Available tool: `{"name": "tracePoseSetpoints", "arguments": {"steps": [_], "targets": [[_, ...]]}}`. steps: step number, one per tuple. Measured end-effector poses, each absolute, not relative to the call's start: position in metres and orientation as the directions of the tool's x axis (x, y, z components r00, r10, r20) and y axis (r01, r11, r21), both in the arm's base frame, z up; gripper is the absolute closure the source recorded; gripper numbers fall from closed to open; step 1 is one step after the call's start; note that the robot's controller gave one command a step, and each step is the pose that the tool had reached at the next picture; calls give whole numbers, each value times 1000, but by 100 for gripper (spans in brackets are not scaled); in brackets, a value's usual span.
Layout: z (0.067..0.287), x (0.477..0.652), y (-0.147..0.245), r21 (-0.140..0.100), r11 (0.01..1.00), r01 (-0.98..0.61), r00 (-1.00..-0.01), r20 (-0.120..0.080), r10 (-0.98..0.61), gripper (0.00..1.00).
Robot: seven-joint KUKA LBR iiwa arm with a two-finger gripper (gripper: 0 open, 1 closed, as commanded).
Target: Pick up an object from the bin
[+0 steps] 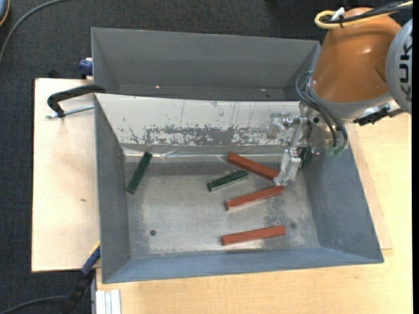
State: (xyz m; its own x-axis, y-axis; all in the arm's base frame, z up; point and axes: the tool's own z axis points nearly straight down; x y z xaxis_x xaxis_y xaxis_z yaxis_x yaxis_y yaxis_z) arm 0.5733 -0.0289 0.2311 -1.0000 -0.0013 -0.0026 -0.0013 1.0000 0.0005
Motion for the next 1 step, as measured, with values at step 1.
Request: {"name": "tracePoseSetpoints", "arguments": {"steps": [1], "targets": [[70, 571, -15, 2, 996, -87, -996, 1, -87, 0]]}}
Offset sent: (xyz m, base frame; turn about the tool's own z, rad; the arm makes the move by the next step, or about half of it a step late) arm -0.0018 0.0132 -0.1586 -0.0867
